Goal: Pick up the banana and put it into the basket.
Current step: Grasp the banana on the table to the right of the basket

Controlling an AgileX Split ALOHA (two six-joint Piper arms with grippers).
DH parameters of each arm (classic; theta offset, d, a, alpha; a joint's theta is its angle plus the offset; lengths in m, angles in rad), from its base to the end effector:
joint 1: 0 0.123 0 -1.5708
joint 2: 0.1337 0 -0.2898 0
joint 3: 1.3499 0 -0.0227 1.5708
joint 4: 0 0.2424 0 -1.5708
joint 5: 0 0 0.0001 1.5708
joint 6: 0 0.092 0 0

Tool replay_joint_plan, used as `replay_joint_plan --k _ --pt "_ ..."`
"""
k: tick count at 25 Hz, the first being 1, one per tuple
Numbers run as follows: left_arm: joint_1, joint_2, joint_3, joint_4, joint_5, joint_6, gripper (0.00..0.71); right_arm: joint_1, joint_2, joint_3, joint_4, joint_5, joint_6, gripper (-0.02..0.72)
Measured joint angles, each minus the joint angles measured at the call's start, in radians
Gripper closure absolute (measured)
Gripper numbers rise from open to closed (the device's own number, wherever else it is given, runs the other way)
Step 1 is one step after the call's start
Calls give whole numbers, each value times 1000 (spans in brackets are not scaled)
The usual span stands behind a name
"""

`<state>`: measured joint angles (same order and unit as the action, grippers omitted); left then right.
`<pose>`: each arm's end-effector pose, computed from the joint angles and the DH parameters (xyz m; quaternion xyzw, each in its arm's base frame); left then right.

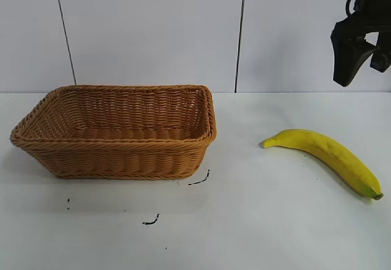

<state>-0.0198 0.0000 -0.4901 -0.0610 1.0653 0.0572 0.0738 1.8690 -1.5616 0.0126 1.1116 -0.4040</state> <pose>-0.0154 -0.0046 0.2698 0.0341 0.8559 -0.0208 0.5156 0.3834 0.0294 0.2660 -0.2329 0.9651 -0.0137 0.1186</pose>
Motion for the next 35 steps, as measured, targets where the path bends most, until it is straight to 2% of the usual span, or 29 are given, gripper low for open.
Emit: replay_joint_plan --k 6,18,25,30,35 --pt "0 0 0 0 0 0 15 0 0 0 36 -4 -3 108" --pt "0 0 0 0 0 0 15 0 23 0 68 -25 -3 108" --pt "0 0 0 0 0 0 15 0 111 0 71 -24 9 108" --pt "0 0 0 0 0 0 15 0 197 0 51 -38 28 108" --pt "0 0 0 0 0 0 15 0 280 0 46 -105 30 108"
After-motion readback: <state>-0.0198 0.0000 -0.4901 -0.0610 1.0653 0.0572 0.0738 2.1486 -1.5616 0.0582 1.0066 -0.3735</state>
